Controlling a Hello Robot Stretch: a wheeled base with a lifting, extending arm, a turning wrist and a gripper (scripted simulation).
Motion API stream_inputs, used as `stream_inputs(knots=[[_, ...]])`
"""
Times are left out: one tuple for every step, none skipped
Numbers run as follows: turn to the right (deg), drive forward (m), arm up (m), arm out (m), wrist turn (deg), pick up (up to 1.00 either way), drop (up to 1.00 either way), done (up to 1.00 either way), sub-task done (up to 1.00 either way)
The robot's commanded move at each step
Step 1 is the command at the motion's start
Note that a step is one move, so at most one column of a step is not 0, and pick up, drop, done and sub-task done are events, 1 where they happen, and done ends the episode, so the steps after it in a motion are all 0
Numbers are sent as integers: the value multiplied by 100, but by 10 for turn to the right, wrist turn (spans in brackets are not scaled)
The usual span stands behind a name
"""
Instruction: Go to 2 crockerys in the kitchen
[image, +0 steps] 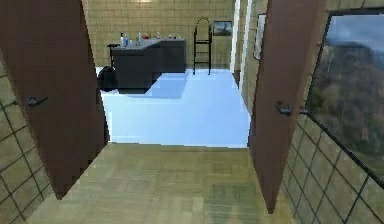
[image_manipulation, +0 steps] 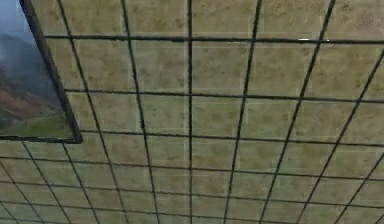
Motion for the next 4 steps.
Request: stream_inputs(knots=[[-90, 0, 0, 0, 0, 0, 0, 0, 0], [0, 100, 0, 0, 0, 0, 0, 0, 0], [0, 100, 0, 0, 0, 0, 0, 0, 0], [-30, 0, 0, 0, 0, 0, 0, 0, 0]])
